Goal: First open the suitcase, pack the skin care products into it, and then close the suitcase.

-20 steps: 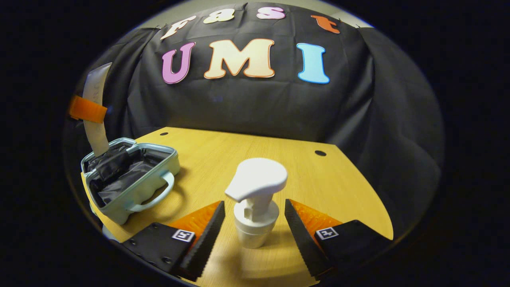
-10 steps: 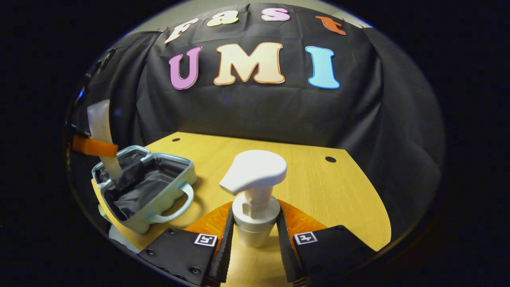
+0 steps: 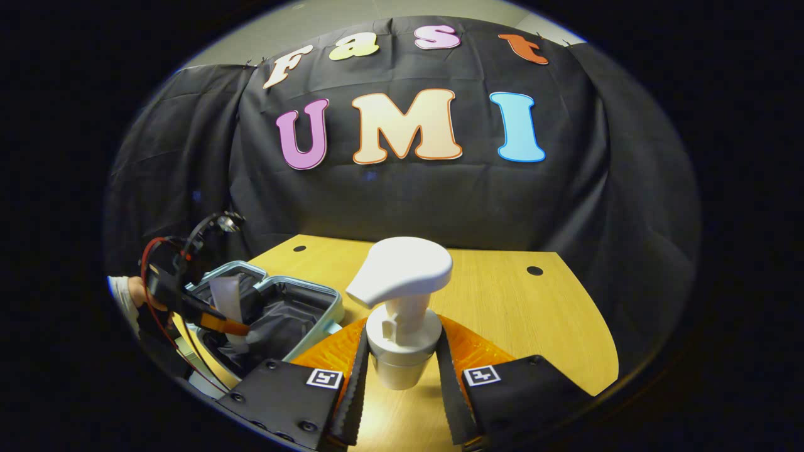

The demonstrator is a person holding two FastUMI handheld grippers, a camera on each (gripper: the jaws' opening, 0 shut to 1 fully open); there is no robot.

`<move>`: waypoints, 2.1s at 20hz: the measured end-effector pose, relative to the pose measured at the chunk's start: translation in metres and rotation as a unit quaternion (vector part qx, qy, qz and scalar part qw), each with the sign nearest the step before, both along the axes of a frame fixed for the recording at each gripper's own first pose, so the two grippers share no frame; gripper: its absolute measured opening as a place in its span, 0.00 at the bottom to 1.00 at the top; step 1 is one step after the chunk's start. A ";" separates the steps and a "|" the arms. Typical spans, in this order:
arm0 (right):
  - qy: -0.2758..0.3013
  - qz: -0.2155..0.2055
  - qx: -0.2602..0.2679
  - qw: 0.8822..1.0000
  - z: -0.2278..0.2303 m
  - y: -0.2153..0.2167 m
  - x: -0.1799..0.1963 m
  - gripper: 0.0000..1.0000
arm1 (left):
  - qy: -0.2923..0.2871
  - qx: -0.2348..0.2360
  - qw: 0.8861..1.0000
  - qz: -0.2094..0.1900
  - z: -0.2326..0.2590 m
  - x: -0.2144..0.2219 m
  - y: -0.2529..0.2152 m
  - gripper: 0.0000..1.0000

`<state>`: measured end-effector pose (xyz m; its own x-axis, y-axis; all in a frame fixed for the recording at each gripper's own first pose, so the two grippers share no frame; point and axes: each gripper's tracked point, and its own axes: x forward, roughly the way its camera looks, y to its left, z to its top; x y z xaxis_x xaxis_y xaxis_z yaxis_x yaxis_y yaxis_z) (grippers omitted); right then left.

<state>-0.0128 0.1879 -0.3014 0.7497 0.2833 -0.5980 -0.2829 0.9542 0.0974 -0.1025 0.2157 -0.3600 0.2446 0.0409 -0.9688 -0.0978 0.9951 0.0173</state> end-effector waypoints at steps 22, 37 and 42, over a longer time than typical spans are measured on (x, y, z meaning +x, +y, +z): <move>0.145 0.097 0.090 0.980 -0.042 0.193 -0.039 0.55 | -0.189 -0.003 0.982 0.022 0.066 0.050 0.075 0.93; 0.259 0.022 0.036 0.965 -0.136 0.253 -0.058 0.53 | -0.192 0.075 0.964 0.170 0.078 -0.006 0.314 0.92; 0.266 -0.013 0.003 0.964 -0.158 0.246 -0.044 0.53 | -0.176 0.093 0.961 0.191 0.065 -0.006 0.365 0.92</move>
<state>-0.0565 0.4338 -0.4594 0.3451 0.2724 -0.8982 -0.1675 0.9595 0.2267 -0.1083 0.5805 -0.2949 0.4890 0.3567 -0.7961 -0.4870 0.8687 0.0901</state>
